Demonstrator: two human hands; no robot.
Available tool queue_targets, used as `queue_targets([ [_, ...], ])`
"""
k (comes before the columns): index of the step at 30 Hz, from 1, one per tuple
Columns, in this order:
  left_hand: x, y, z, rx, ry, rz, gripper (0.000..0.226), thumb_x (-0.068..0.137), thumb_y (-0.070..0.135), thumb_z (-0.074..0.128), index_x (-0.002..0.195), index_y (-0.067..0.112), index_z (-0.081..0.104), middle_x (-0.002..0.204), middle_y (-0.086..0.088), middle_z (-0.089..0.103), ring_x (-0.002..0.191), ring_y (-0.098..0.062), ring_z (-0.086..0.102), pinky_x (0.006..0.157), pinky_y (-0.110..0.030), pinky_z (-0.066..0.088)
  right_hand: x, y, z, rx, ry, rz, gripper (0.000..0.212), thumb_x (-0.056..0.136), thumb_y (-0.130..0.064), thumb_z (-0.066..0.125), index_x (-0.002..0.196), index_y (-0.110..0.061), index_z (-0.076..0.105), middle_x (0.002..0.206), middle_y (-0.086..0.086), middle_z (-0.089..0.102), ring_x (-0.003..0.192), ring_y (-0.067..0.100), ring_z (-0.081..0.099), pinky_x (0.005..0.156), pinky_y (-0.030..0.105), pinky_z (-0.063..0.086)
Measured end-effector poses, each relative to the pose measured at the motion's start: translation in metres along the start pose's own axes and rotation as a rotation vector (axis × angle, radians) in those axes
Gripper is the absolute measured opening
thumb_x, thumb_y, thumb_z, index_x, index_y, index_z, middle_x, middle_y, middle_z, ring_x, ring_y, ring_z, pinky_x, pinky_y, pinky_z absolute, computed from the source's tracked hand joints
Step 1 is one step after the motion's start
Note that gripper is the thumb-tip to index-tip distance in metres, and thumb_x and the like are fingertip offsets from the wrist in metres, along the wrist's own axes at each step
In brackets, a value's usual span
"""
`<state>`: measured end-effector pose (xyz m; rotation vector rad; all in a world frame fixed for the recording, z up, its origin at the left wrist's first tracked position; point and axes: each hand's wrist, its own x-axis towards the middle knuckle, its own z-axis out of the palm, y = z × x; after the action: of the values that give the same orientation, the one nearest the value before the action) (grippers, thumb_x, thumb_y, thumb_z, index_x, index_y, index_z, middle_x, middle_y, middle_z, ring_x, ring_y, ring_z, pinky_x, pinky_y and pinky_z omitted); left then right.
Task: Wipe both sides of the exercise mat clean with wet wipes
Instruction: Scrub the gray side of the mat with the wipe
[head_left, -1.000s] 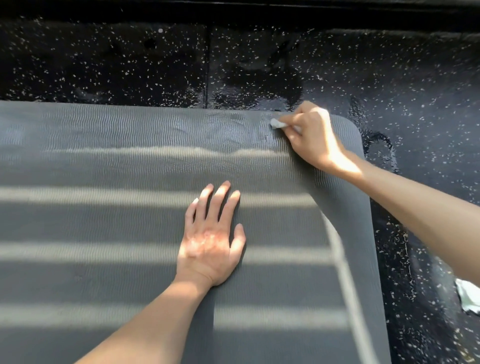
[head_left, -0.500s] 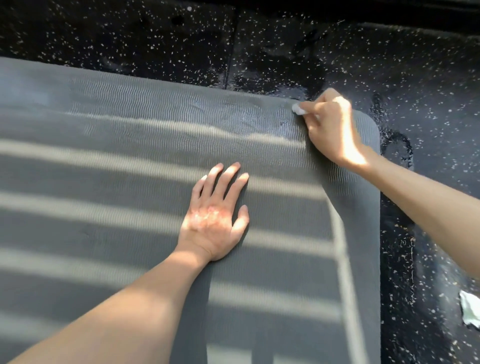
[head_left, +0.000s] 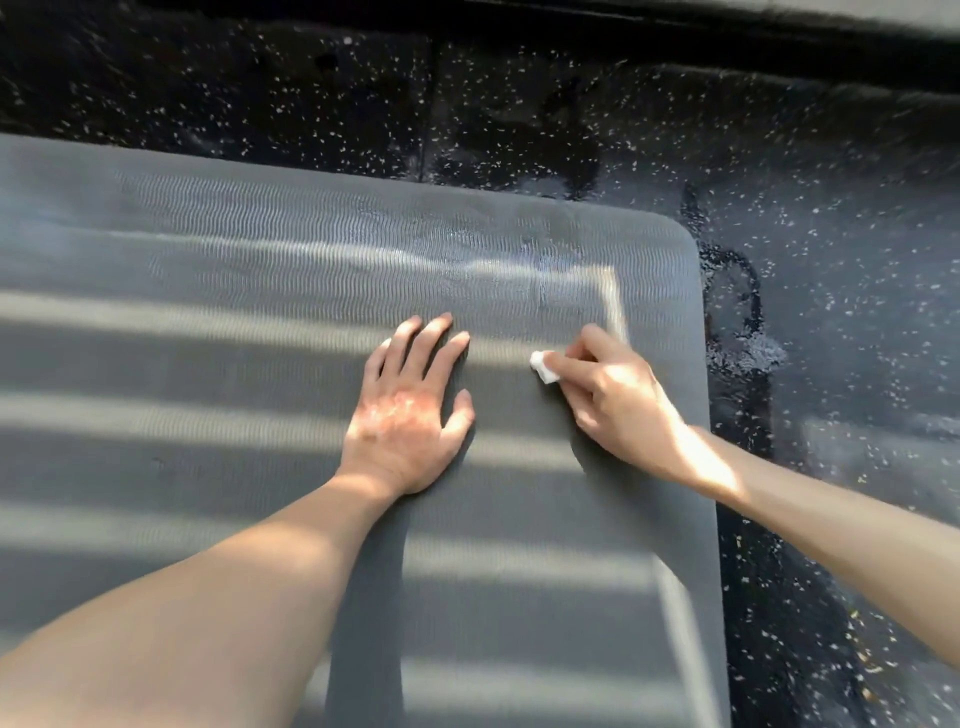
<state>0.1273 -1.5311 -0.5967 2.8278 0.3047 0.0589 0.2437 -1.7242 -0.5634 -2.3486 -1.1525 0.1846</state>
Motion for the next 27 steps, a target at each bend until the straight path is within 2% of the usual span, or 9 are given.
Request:
queue_targets([
  [4,-0.001,0.000,0.001,-0.018,0.022,0.006,0.057,0.088,0.041,0.039,0.140,0.018,0.047,0.153,-0.002,0.037,0.145,-0.025,0.026,0.119,-0.037,0.011,0.047,0.009,-0.003,-0.148,0.061,0.080,0.028,0.092,-0.020,0.051,0.088,-0.005,0.075,0.077,0.015,0.051,0.065,0.034,0.055,0.058,0.032,0.041],
  [6,-0.001,0.000,0.002,-0.022,0.038,0.010,0.057,0.087,0.040,0.039,0.139,0.018,0.048,0.152,-0.002,0.039,0.144,-0.025,0.027,0.118,-0.036,0.010,0.052,0.012,-0.001,-0.174,0.086,0.114,0.024,0.092,-0.013,0.053,0.088,-0.002,0.073,0.077,0.013,0.048,0.067,0.035,0.055,0.058,0.031,0.036],
  [10,-0.001,-0.002,0.004,-0.027,0.055,0.002,0.059,0.087,0.043,0.036,0.140,0.018,0.047,0.153,-0.001,0.037,0.145,-0.024,0.025,0.119,-0.036,0.009,-0.043,-0.030,0.011,-0.041,-0.009,-0.027,0.019,0.091,-0.010,0.053,0.092,-0.006,0.071,0.075,0.010,0.046,0.065,0.025,0.047,0.057,0.034,0.035],
  [12,-0.002,-0.002,0.004,-0.033,0.057,0.001,0.060,0.088,0.044,0.035,0.141,0.019,0.046,0.154,0.000,0.035,0.145,-0.023,0.023,0.119,-0.036,0.009,-0.058,-0.035,0.009,-0.004,-0.073,-0.070,0.015,0.089,-0.008,0.057,0.092,-0.009,0.072,0.075,0.008,0.046,0.066,0.024,0.047,0.058,0.033,0.036],
  [17,-0.003,-0.001,0.006,-0.041,0.061,-0.002,0.060,0.088,0.044,0.035,0.142,0.020,0.044,0.155,0.001,0.033,0.146,-0.022,0.020,0.119,-0.036,0.008,0.000,-0.009,0.012,-0.131,0.157,0.068,0.013,0.085,-0.004,0.059,0.082,-0.003,0.072,0.073,0.010,0.048,0.060,0.029,0.052,0.054,0.034,0.038],
  [19,-0.002,-0.002,0.006,-0.042,0.066,0.001,0.060,0.088,0.044,0.035,0.142,0.020,0.044,0.155,0.001,0.034,0.146,-0.022,0.020,0.119,-0.036,0.008,-0.024,-0.022,0.020,-0.133,0.126,0.041,0.016,0.089,-0.009,0.056,0.084,-0.004,0.071,0.073,0.009,0.046,0.062,0.028,0.049,0.057,0.032,0.031],
  [21,-0.003,-0.003,0.007,-0.044,0.056,0.003,0.060,0.088,0.044,0.036,0.143,0.021,0.044,0.155,0.001,0.033,0.146,-0.022,0.020,0.119,-0.037,0.009,-0.064,-0.043,0.022,-0.031,0.026,-0.017,0.020,0.091,-0.011,0.053,0.090,-0.006,0.072,0.073,0.009,0.047,0.066,0.023,0.045,0.058,0.029,0.028],
  [24,-0.003,-0.003,0.007,-0.042,0.051,0.000,0.060,0.088,0.044,0.037,0.143,0.021,0.043,0.155,0.001,0.033,0.147,-0.021,0.020,0.120,-0.038,0.009,-0.047,-0.038,0.016,-0.025,0.006,-0.036,0.021,0.089,-0.010,0.054,0.092,-0.009,0.074,0.073,0.012,0.050,0.066,0.027,0.051,0.058,0.034,0.037],
  [27,-0.002,-0.003,0.007,-0.049,0.050,-0.005,0.060,0.088,0.044,0.036,0.144,0.022,0.042,0.156,0.002,0.032,0.147,-0.021,0.019,0.120,-0.039,0.008,0.007,-0.015,0.012,-0.133,0.137,0.052,0.021,0.089,-0.012,0.052,0.088,-0.005,0.072,0.076,0.013,0.050,0.064,0.032,0.053,0.055,0.040,0.045],
])
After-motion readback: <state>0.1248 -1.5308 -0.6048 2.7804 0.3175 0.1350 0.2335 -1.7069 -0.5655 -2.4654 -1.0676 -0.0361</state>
